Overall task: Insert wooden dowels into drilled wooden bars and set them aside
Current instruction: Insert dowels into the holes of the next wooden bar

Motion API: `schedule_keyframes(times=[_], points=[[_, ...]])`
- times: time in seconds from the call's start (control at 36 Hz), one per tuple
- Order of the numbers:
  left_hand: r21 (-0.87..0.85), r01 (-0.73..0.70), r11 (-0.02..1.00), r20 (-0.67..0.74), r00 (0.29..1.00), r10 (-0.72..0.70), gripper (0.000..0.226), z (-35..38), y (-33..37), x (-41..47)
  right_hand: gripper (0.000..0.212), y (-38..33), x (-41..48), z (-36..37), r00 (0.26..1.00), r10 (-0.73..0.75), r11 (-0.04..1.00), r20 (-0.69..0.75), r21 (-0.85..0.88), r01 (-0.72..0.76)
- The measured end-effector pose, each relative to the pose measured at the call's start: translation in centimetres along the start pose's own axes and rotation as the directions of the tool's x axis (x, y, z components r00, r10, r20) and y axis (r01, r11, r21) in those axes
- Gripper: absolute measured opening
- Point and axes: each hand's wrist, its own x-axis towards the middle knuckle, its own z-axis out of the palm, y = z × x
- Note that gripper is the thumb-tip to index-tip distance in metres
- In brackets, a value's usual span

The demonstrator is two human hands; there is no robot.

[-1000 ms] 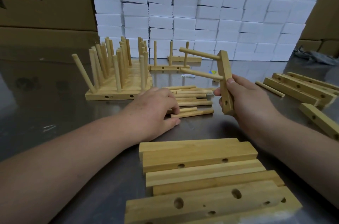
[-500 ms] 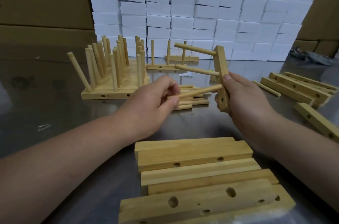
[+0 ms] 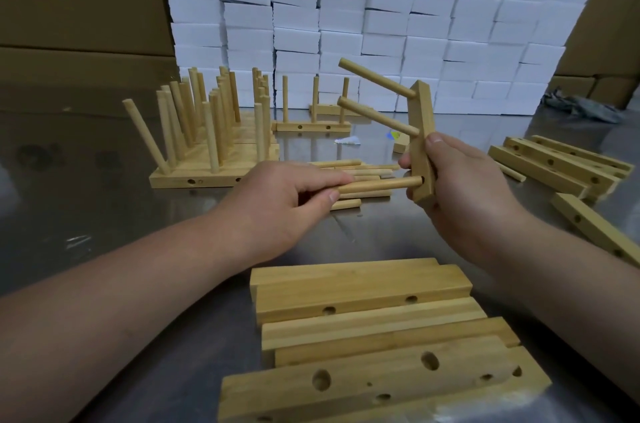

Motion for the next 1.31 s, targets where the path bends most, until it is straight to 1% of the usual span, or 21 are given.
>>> schedule_keyframes(times=[0.14,0.28,0.36,0.44,0.47,0.58,0.69,0.81,0.92,1.08,1.19,1.31], points=[[0.013,-0.008,1.000,-0.010,1.000,0.008,0.030,0.0,0.1,0.1,0.040,0.0,-0.1,0.0,0.999,-0.031,0.998,-0.004,-0.053,0.031],[0.044,-0.016,0.999,0.003,1.000,0.015,0.029,-0.1,0.5,0.2,0.036,-0.2,-0.4,0.0,0.994,-0.111,0.987,0.019,-0.114,0.112],[0.066,-0.027,0.997,-0.013,1.000,0.028,0.029,-0.3,0.8,0.2,0.036,-0.4,-0.6,0.0,0.987,-0.154,0.978,0.044,-0.138,0.159],[0.096,-0.094,0.991,-0.070,0.992,0.101,0.024,-0.7,1.3,0.4,0.036,-0.3,-0.9,0.0,0.979,-0.190,0.972,0.078,-0.127,0.198],[0.107,-0.107,0.988,-0.082,0.990,0.116,0.026,-0.8,1.5,0.4,0.037,-0.3,-0.9,0.1,0.978,-0.192,0.973,0.081,-0.111,0.200],[0.166,-0.127,0.978,-0.017,0.991,0.131,0.025,-0.8,1.8,0.6,0.037,-0.5,-0.9,0.2,0.983,-0.159,0.987,0.090,-0.001,0.160],[0.168,-0.107,0.980,-0.008,0.994,0.110,0.035,-0.7,1.9,0.6,0.036,-0.5,-1.0,0.2,0.981,-0.170,0.985,0.098,0.007,0.170],[0.133,-0.079,0.988,0.002,0.997,0.080,0.025,-0.6,2.2,0.5,0.034,-0.6,-1.3,0.2,0.974,-0.204,0.979,0.101,0.028,0.202],[0.092,-0.014,0.996,0.067,0.998,0.008,0.027,-0.4,2.4,0.3,0.029,-0.7,-1.5,0.2,0.969,-0.231,0.973,0.092,0.015,0.231],[0.078,0.029,0.997,0.087,0.996,-0.036,0.028,-0.4,2.9,0.2,0.025,-0.6,-1.7,0.3,0.959,-0.265,0.961,0.094,-0.051,0.271],[0.032,0.106,0.994,0.099,0.989,-0.108,0.021,-0.5,3.4,0.2,0.024,-0.7,-1.8,0.3,0.953,-0.285,0.957,0.100,-0.028,0.289],[-0.065,0.210,0.975,0.106,0.973,-0.203,0.027,-0.6,3.7,0.4,0.028,-0.6,-2.0,0.2,0.944,-0.317,0.945,0.090,-0.052,0.322]])
